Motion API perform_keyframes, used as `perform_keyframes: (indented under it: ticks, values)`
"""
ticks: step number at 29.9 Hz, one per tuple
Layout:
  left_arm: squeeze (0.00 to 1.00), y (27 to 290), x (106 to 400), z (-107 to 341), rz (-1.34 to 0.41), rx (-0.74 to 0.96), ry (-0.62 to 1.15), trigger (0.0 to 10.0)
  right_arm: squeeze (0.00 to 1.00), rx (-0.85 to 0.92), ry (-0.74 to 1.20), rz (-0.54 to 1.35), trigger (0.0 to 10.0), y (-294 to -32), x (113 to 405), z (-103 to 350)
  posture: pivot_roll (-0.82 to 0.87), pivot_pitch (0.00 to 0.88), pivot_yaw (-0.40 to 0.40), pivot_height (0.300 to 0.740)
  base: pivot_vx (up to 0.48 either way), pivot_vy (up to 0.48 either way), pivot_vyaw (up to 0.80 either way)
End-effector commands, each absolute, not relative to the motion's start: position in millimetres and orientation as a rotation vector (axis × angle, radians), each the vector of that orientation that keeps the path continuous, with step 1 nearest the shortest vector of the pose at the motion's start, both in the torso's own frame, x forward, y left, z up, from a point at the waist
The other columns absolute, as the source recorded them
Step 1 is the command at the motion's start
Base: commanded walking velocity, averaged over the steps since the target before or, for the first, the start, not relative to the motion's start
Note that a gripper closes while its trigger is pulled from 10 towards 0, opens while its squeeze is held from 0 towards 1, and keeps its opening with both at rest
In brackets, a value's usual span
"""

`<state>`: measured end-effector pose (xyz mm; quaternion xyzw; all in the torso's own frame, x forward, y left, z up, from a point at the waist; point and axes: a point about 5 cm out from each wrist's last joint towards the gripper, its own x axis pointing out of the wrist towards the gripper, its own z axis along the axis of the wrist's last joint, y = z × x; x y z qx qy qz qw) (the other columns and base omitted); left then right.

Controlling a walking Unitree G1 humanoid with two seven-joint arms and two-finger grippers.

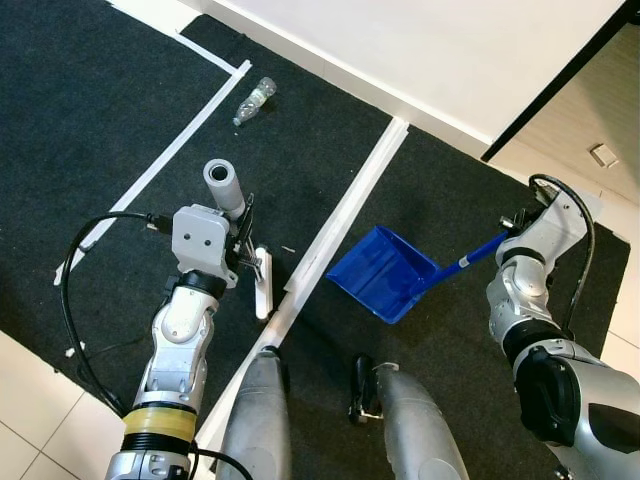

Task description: Sweep floor

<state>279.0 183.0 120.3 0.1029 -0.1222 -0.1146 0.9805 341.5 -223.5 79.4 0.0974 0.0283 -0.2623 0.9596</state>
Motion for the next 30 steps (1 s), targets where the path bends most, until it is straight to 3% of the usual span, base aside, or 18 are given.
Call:
perform_keyframes:
  ticks: [1, 4, 6, 7, 9, 10, 11, 12, 13, 18, 19, 21, 22, 23, 30]
  values:
    - [0.00, 181.2, 276.4, 120.1, -0.244, 0.212, -0.252, 10.0, 0.00, 0.165, 0.099, -0.560, 10.0, -234.2, 333.8, 70.5, 0.26, 0.294, -0.115, 0.740, 0.000, 0.000, 0.00]
    - [0.00, 180.1, 275.9, 119.3, -0.247, 0.211, -0.250, 10.0, 0.00, 0.153, 0.106, -0.552, 10.0, -235.0, 331.9, 68.0, 0.26, 0.294, -0.114, 0.740, 0.000, 0.000, 0.00]
    - [0.00, 179.3, 275.4, 118.9, -0.249, 0.210, -0.249, 10.0, 0.24, 0.152, 0.118, -0.547, 10.0, -234.6, 330.2, 65.1, 0.26, 0.293, -0.112, 0.740, 0.000, 0.000, 0.00]
    - [0.00, 178.5, 275.1, 118.5, -0.251, 0.209, -0.248, 10.0, 0.47, 0.160, 0.126, -0.541, 10.0, -234.3, 329.2, 63.0, 0.26, 0.293, -0.111, 0.740, 0.000, 0.000, 0.00]
    - [0.00, 176.9, 274.7, 118.2, -0.255, 0.206, -0.248, 10.0, 0.77, 0.172, 0.138, -0.531, 10.0, -234.0, 327.0, 59.3, 0.26, 0.293, -0.111, 0.740, 0.000, 0.000, 0.00]
    - [0.00, 176.4, 274.7, 118.1, -0.256, 0.206, -0.248, 10.0, 0.77, 0.174, 0.141, -0.530, 10.0, -234.1, 326.4, 58.4, 0.26, 0.293, -0.111, 0.740, 0.000, 0.000, 0.00]
    - [0.00, 176.0, 274.5, 118.0, -0.258, 0.205, -0.248, 10.0, 0.91, 0.174, 0.143, -0.533, 10.0, -234.5, 325.6, 57.5, 0.26, 0.293, -0.108, 0.740, 0.000, 0.000, 0.00]
    - [0.00, 176.0, 274.5, 118.0, -0.258, 0.205, -0.248, 10.0, 0.91, 0.174, 0.143, -0.533, 10.0, -234.5, 325.6, 57.5, 0.26, 0.293, -0.108, 0.740, 0.000, 0.000, 0.00]
    - [0.00, 175.5, 274.3, 117.9, -0.260, 0.204, -0.248, 10.0, 1.00, 0.170, 0.144, -0.543, 10.0, -235.2, 324.6, 56.8, 0.26, 0.293, -0.108, 0.740, 0.000, 0.000, 0.00]
    - [0.00, 175.2, 274.1, 117.9, -0.263, 0.202, -0.247, 10.0, 1.00, 0.162, 0.137, -0.577, 10.0, -237.4, 324.0, 58.0, 0.26, 0.293, -0.106, 0.740, 0.000, 0.000, 0.00]
    - [0.00, 175.0, 274.2, 117.9, -0.264, 0.202, -0.247, 10.0, 0.76, 0.155, 0.132, -0.581, 10.0, -238.1, 324.5, 59.2, 0.26, 0.292, -0.107, 0.740, 0.000, 0.000, 0.00]
    - [0.00, 174.9, 274.2, 117.8, -0.264, 0.201, -0.247, 10.0, 0.76, 0.149, 0.128, -0.583, 10.0, -238.5, 324.8, 60.1, 0.26, 0.292, -0.107, 0.740, 0.000, 0.000, 0.00]
    - [0.00, 174.8, 274.2, 117.8, -0.264, 0.201, -0.247, 10.0, 0.25, 0.145, 0.120, -0.595, 10.0, -239.5, 326.1, 62.7, 0.27, 0.292, -0.107, 0.740, 0.000, 0.000, 0.00]
    - [0.00, 174.8, 274.2, 117.9, -0.264, 0.201, -0.248, 10.0, 0.02, 0.143, 0.116, -0.597, 10.0, -239.8, 327.1, 64.2, 0.27, 0.293, -0.107, 0.740, 0.000, 0.000, 0.00]
    - [0.00, 175.2, 273.7, 117.8, -0.264, 0.201, -0.247, 10.0, 0.00, 0.137, 0.092, -0.589, 10.0, -238.0, 332.4, 71.5, 0.27, 0.293, -0.109, 0.740, 0.000, 0.000, 0.00]
